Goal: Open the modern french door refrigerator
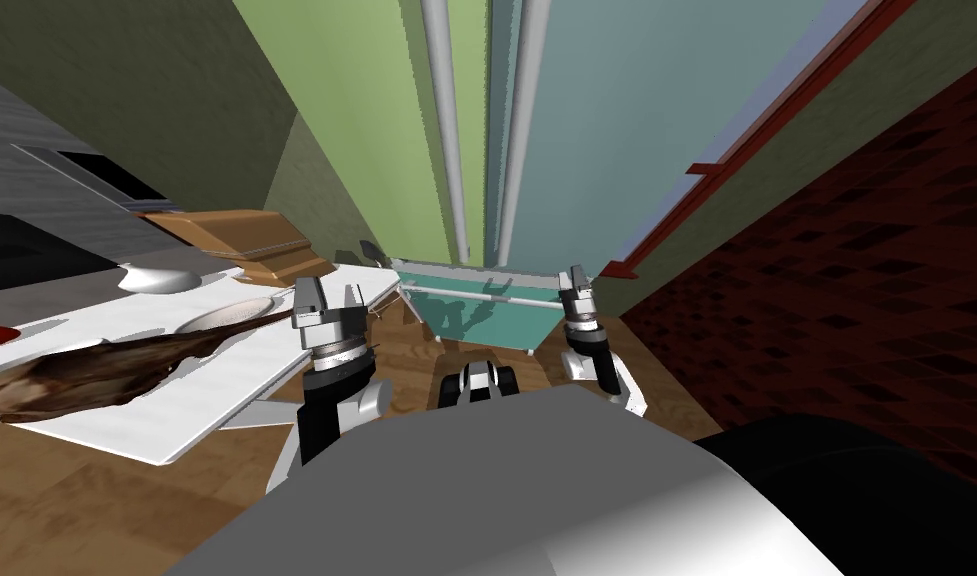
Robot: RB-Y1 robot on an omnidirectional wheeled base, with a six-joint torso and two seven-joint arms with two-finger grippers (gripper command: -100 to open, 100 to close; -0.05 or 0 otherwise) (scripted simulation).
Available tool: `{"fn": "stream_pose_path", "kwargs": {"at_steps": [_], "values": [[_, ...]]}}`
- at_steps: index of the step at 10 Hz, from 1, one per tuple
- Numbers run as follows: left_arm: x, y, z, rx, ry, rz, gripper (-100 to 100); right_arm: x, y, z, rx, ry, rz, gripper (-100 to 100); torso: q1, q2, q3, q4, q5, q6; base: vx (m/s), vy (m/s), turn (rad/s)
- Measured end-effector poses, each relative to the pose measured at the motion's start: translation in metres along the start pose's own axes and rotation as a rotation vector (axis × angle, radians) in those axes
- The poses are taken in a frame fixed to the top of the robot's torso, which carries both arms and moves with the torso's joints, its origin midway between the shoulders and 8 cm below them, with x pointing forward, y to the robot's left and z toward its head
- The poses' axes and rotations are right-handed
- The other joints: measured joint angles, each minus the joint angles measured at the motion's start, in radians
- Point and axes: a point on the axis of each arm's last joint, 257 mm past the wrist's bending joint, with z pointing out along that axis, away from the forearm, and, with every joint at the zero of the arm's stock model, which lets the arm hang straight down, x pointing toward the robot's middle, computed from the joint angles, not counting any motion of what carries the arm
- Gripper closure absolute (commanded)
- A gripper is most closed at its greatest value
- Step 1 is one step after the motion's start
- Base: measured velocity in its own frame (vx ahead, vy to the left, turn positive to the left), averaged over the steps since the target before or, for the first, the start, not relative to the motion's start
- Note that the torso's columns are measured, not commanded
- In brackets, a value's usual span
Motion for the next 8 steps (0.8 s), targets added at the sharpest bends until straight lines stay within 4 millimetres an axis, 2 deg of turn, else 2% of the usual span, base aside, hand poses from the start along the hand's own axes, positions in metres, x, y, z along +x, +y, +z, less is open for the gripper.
{"fn": "stream_pose_path", "kwargs": {"at_steps": [8], "values": [[0.0,0.0,0.0,0.0,0.0,0.0,0,0.008,-0.044,-0.008,0.057,0.222,-0.407,-100,0.0,0.0,0.0,0.0,0.0,0.0,0.047,0.116,-0.043]]}}
